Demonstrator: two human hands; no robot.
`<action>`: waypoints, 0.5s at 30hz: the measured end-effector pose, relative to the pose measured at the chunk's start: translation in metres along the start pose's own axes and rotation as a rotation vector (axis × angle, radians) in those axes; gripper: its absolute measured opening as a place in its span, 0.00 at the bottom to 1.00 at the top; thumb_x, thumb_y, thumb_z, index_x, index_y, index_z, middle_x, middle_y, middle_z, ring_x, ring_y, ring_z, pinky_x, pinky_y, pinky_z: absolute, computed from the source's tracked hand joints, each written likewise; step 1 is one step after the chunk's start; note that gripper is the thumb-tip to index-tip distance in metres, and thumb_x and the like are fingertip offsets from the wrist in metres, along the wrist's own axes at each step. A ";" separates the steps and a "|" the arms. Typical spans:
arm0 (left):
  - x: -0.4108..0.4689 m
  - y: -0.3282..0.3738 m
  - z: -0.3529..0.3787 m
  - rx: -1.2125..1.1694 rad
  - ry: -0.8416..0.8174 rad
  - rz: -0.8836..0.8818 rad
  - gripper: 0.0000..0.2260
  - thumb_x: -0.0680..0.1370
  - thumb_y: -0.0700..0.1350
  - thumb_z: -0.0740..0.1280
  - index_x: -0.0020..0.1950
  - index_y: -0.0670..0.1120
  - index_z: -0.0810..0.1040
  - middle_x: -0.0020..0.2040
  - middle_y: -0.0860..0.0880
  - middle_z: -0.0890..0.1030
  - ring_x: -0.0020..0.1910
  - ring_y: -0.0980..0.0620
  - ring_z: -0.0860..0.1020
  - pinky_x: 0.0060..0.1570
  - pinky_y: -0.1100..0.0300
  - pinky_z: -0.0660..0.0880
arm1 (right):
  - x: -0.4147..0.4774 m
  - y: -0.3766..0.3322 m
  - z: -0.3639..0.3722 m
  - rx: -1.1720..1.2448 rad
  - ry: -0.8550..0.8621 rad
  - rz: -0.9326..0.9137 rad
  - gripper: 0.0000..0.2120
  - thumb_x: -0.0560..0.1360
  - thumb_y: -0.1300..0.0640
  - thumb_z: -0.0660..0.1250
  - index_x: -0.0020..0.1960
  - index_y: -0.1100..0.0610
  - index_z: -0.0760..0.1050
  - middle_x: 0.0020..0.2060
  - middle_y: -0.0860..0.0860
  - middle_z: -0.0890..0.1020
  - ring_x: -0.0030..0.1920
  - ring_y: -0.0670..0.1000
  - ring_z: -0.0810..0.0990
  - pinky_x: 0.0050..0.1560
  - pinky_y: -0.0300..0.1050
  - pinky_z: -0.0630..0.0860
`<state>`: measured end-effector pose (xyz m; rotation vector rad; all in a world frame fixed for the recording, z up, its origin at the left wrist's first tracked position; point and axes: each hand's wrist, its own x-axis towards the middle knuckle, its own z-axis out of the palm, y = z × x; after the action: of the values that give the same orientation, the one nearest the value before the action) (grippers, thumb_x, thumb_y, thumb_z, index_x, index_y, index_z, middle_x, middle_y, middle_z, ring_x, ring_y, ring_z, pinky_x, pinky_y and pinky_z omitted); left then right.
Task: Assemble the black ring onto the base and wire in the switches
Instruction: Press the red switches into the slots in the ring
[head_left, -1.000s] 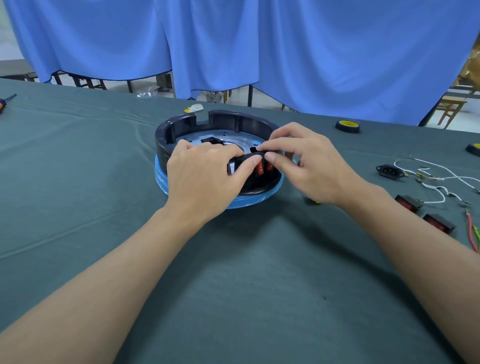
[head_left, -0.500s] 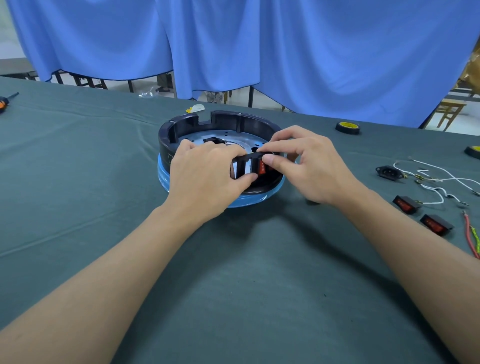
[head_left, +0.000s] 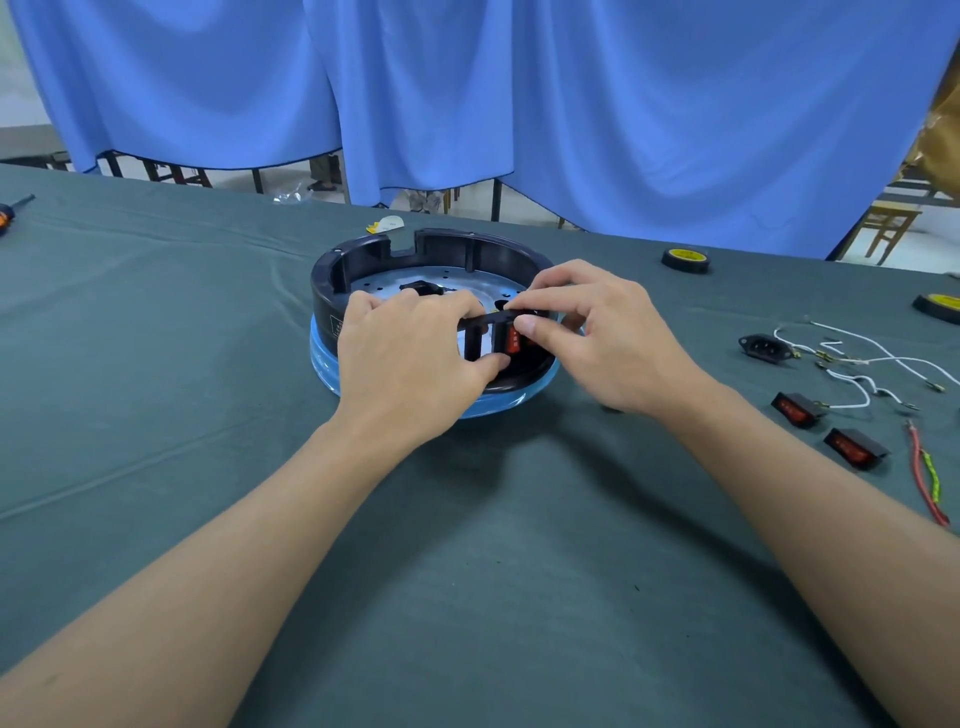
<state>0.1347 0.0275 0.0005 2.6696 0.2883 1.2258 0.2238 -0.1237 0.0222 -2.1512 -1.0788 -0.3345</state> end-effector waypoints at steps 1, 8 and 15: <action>0.000 0.000 -0.001 0.000 0.000 0.005 0.12 0.70 0.62 0.72 0.46 0.55 0.81 0.33 0.57 0.73 0.38 0.52 0.71 0.46 0.57 0.56 | 0.000 0.000 0.000 0.009 -0.001 -0.009 0.08 0.77 0.51 0.67 0.54 0.44 0.82 0.53 0.41 0.76 0.39 0.37 0.72 0.47 0.48 0.74; 0.000 -0.001 -0.001 0.010 -0.006 0.012 0.15 0.69 0.64 0.72 0.44 0.54 0.80 0.33 0.57 0.73 0.41 0.51 0.76 0.45 0.56 0.56 | 0.001 0.001 -0.002 0.050 -0.029 -0.023 0.07 0.77 0.53 0.68 0.52 0.48 0.83 0.52 0.46 0.78 0.35 0.37 0.73 0.42 0.27 0.65; 0.000 0.002 0.004 0.030 0.017 -0.007 0.13 0.70 0.63 0.70 0.43 0.53 0.79 0.33 0.55 0.76 0.38 0.53 0.68 0.44 0.57 0.53 | 0.002 0.000 0.000 -0.008 0.015 0.013 0.06 0.76 0.48 0.67 0.49 0.42 0.82 0.51 0.39 0.77 0.38 0.36 0.71 0.50 0.53 0.76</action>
<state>0.1377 0.0249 -0.0012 2.6823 0.3201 1.2531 0.2254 -0.1220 0.0232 -2.1587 -1.0565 -0.3489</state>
